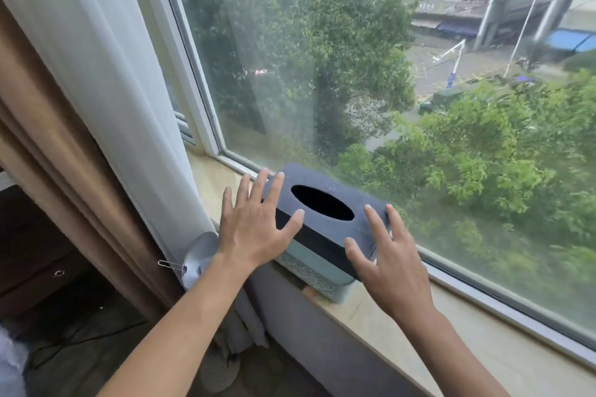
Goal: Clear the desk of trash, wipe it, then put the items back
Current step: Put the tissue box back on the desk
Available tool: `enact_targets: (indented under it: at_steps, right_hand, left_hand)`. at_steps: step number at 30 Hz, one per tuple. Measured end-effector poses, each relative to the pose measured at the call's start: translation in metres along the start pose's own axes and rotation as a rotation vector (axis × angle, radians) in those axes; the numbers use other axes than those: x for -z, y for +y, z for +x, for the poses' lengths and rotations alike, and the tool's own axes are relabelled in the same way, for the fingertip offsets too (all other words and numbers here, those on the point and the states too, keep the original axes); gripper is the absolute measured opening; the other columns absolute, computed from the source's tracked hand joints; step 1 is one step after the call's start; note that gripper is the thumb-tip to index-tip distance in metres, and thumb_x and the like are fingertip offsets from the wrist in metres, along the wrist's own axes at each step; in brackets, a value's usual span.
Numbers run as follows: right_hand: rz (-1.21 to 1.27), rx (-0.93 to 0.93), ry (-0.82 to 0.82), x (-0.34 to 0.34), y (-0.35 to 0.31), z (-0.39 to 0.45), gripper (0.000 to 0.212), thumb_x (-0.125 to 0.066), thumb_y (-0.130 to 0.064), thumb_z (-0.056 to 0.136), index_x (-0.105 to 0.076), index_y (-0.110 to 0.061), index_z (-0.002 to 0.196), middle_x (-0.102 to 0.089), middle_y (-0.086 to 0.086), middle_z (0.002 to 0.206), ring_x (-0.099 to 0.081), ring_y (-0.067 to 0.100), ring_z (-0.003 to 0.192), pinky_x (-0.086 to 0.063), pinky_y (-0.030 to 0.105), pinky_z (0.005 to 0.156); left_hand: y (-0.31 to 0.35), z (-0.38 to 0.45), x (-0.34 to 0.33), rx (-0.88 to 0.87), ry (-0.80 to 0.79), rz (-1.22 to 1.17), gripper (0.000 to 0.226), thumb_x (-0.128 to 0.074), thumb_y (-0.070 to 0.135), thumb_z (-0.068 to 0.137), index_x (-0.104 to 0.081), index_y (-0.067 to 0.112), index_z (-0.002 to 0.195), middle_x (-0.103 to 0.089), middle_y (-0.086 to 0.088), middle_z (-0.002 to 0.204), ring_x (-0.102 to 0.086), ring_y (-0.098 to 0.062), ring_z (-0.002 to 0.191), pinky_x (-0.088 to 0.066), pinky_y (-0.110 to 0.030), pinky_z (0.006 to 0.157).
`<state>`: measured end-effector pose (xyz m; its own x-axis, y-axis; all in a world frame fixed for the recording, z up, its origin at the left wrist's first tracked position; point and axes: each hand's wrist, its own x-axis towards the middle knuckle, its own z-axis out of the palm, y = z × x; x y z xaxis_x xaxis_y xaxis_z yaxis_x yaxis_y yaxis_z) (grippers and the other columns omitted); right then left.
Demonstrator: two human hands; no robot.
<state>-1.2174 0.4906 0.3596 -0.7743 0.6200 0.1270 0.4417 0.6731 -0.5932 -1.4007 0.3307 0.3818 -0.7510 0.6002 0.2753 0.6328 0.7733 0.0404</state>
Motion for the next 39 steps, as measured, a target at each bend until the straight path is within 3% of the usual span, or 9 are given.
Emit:
enact_targets:
  at_steps: [4,9,12,15,19,22,28,34,39]
  right_hand:
    - [0.077,-0.095,0.074,-0.010,-0.009,0.008,0.076,-0.047,-0.064,0.096,-0.012,-0.045,0.160,0.000,-0.017,0.170,-0.026,0.014,0.151,-0.041,0.035,0.099]
    - [0.369,-0.309,0.211,-0.019,-0.023,0.015,0.081,-0.058,-0.050,0.097,-0.012,-0.037,0.163,-0.019,-0.015,0.166,-0.023,0.008,0.151,-0.030,0.033,0.117]
    - [0.610,-0.486,0.251,-0.024,-0.031,0.019,0.076,-0.063,-0.041,0.099,-0.019,-0.038,0.161,-0.040,-0.017,0.143,-0.049,0.003,0.118,-0.041,0.025,0.092]
    - [0.775,-0.512,0.284,-0.032,-0.038,0.018,0.044,-0.061,-0.028,0.102,-0.045,-0.041,0.141,-0.057,-0.026,0.127,-0.061,-0.018,0.094,-0.049,0.013,0.076]
    - [0.805,-0.538,0.365,-0.041,-0.052,0.013,0.041,-0.064,-0.022,0.099,-0.057,-0.042,0.134,-0.072,-0.013,0.122,-0.071,0.010,0.106,-0.056,0.038,0.091]
    - [0.819,-0.546,0.448,-0.044,-0.063,0.007,0.044,-0.064,-0.018,0.097,-0.057,-0.037,0.136,-0.072,-0.011,0.122,-0.070,0.011,0.109,-0.056,0.036,0.090]
    - [0.792,-0.564,0.586,-0.037,-0.079,-0.018,0.053,-0.067,-0.023,0.092,-0.054,-0.034,0.142,-0.069,-0.012,0.129,-0.066,0.012,0.119,-0.051,0.042,0.104]
    - [0.824,-0.560,0.679,-0.028,-0.086,-0.030,0.076,-0.071,-0.037,0.077,-0.048,-0.032,0.149,-0.066,-0.009,0.134,-0.064,0.013,0.123,-0.049,0.046,0.109]
    - [0.786,-0.566,0.759,-0.008,-0.084,-0.064,0.061,-0.067,-0.029,0.086,-0.052,-0.035,0.145,-0.069,-0.011,0.129,-0.064,0.011,0.121,-0.048,0.042,0.109]
  left_hand:
    - [-0.033,0.038,-0.012,-0.023,-0.032,-0.219,0.081,-0.026,0.076,0.093,-0.023,0.032,0.161,-0.028,0.010,0.167,-0.029,-0.014,0.152,-0.036,-0.048,0.117]
    - [-0.055,0.070,-0.025,-0.050,-0.313,-0.579,0.088,-0.036,0.082,0.085,-0.027,0.037,0.160,-0.045,0.013,0.158,-0.047,-0.016,0.141,-0.041,-0.046,0.114]
    - [-0.065,0.078,-0.035,-0.127,-0.360,-0.782,0.081,-0.053,0.074,0.089,-0.036,0.032,0.157,-0.054,0.019,0.143,-0.054,-0.004,0.128,-0.046,-0.024,0.103]
    - [-0.071,0.082,-0.041,-0.139,-0.432,-1.000,0.062,-0.067,0.048,0.096,-0.042,0.035,0.151,-0.058,0.038,0.118,-0.057,0.019,0.107,-0.045,-0.003,0.079]
    - [-0.073,0.085,-0.052,-0.125,-0.551,-1.253,0.066,-0.075,0.042,0.092,-0.045,0.036,0.150,-0.067,0.025,0.127,-0.065,0.000,0.116,-0.054,-0.034,0.102]
    - [-0.074,0.084,-0.054,-0.145,-0.581,-1.338,0.084,-0.076,0.057,0.080,-0.039,0.041,0.154,-0.060,0.018,0.142,-0.060,-0.007,0.128,-0.049,-0.045,0.110]
    - [-0.066,0.076,-0.050,-0.239,-0.596,-1.409,0.081,-0.067,0.057,0.081,-0.036,0.045,0.154,-0.052,0.019,0.150,-0.050,-0.008,0.139,-0.042,-0.047,0.116]
    - [-0.048,0.074,-0.026,-0.321,-0.606,-1.519,0.063,-0.060,0.035,0.087,-0.048,0.037,0.149,-0.069,0.018,0.127,-0.065,-0.005,0.118,-0.051,-0.039,0.102]
    - [-0.018,0.059,-0.008,-0.393,-0.634,-1.572,0.060,-0.058,0.032,0.085,-0.049,0.037,0.144,-0.070,0.021,0.122,-0.066,-0.001,0.113,-0.052,-0.024,0.090]
